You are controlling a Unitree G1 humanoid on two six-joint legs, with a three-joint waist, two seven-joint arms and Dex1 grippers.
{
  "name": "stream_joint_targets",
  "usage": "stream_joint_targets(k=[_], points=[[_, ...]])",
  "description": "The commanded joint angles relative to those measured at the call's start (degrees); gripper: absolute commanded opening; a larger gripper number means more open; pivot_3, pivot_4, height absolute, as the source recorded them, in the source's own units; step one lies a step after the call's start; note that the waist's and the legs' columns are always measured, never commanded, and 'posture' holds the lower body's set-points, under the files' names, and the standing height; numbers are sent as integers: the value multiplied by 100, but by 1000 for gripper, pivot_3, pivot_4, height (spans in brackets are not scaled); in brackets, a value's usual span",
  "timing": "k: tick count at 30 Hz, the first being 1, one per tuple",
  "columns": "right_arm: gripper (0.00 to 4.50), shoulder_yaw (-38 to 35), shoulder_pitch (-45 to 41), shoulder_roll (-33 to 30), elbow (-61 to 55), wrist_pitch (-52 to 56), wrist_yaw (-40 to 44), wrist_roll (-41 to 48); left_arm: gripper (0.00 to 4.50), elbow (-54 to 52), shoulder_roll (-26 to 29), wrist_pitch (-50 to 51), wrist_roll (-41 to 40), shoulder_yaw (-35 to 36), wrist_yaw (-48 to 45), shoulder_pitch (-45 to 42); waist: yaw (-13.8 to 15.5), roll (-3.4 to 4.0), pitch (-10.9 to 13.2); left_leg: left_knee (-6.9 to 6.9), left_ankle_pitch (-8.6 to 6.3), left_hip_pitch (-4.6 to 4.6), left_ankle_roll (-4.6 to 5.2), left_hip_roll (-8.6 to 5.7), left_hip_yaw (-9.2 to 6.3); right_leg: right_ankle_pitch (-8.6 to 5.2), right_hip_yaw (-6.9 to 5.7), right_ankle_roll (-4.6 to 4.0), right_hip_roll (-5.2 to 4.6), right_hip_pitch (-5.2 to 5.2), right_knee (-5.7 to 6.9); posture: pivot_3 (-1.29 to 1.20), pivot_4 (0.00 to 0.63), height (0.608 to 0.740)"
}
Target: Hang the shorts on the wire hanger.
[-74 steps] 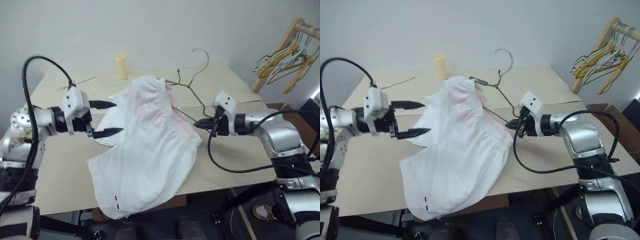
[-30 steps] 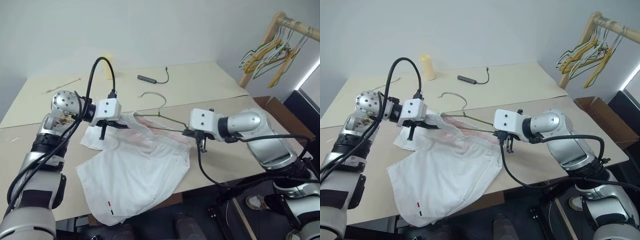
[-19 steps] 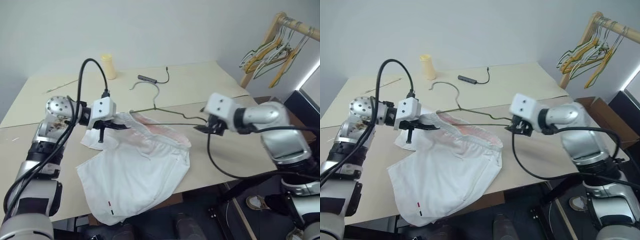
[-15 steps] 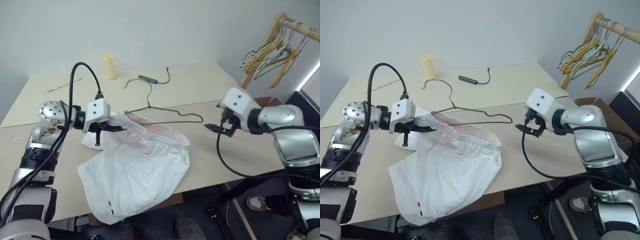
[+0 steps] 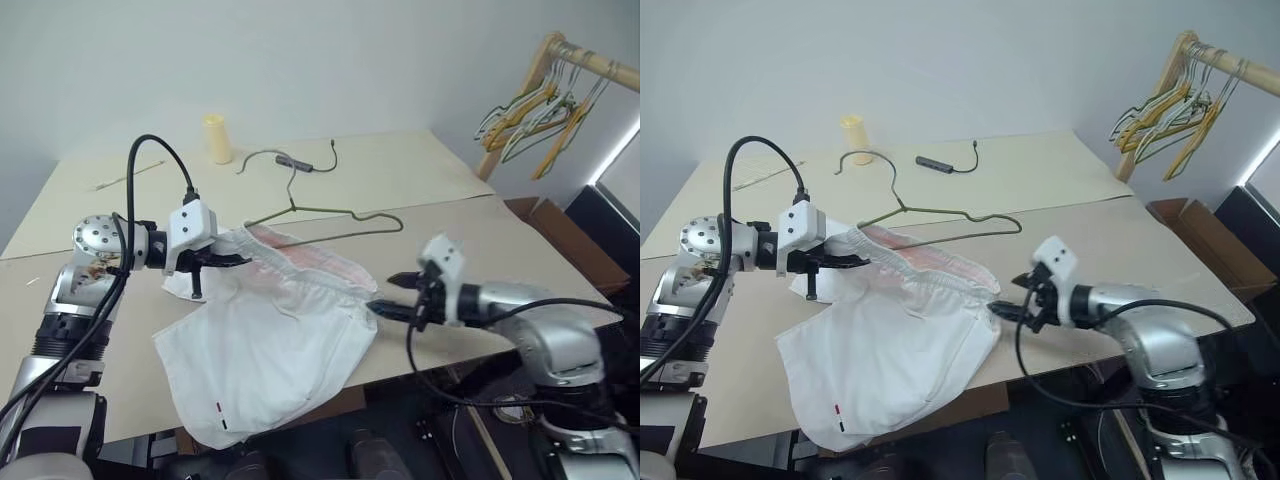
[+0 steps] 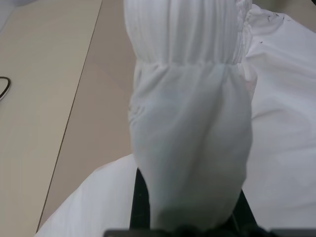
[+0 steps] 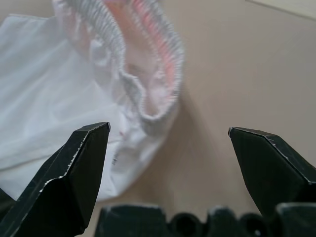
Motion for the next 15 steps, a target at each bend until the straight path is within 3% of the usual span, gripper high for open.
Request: stream_joint_targets(k=[1,2,5,15], points=[[4465,359,-264,200,135,206,-434,-111,0,-216,67,15,-144,181,73,-16,4,0,-4,0,0,0,0,0,0,0,0,0,0,0,0,-155,0,740],[4465,404,-287,312,281,116,-598,-191,0,-232,69,29,-149,183,74,-15,7,0,-5,0,0,0,0,0,0,0,1,-1,-1,0,0,-151,0,740],[3621,400,-346,402,365,40,-770,-182,0,-262,81,46,-160,198,79,2,36,-2,-8,0,0,-2,0,-1,-1,0,-1,-1,-1,-1,-1,-152,0,740],[27,-87,-402,-41,397,-26,-625,132,0,-258,205,-39,-305,249,-194,179,37,0,-12,0,0,-4,0,-1,0,1,-2,-1,-1,-1,-4,-165,0,740]])
